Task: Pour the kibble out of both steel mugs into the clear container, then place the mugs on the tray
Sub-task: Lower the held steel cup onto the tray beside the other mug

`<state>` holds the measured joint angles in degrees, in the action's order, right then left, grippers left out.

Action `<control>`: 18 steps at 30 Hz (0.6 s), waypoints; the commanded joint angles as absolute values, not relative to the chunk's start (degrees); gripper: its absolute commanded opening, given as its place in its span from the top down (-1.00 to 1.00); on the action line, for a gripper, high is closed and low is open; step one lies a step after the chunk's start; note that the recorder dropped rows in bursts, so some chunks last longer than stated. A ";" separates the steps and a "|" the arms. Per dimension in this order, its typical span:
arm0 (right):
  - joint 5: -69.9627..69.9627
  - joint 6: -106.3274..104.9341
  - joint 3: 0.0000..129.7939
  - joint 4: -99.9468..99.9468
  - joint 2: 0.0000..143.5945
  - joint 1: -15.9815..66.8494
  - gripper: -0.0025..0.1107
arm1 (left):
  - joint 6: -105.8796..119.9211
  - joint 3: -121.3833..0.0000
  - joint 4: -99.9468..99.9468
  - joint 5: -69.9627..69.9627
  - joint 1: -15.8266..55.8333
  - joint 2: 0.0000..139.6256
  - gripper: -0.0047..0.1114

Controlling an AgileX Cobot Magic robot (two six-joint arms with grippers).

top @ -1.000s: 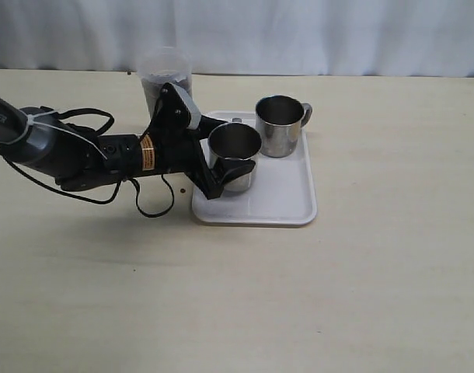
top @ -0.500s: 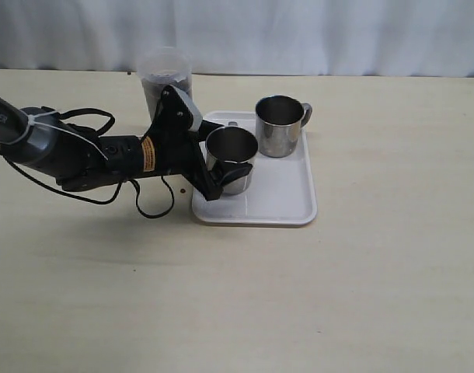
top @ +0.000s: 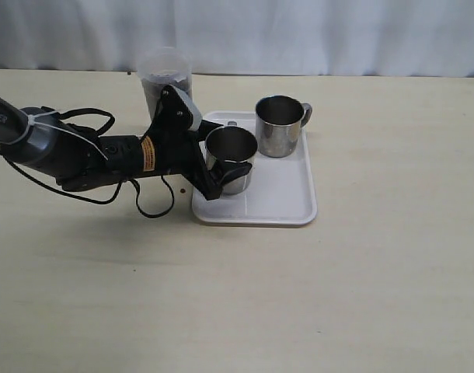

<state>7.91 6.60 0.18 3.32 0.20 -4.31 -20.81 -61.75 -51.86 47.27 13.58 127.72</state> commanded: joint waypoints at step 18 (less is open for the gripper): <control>7.93 6.23 0.00 3.16 0.00 -4.61 0.87 | -23.66 -62.16 -56.30 48.35 14.01 127.48 -0.41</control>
<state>7.91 6.60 0.18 3.32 0.20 -4.31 -22.94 -61.75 -55.75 47.23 13.58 127.72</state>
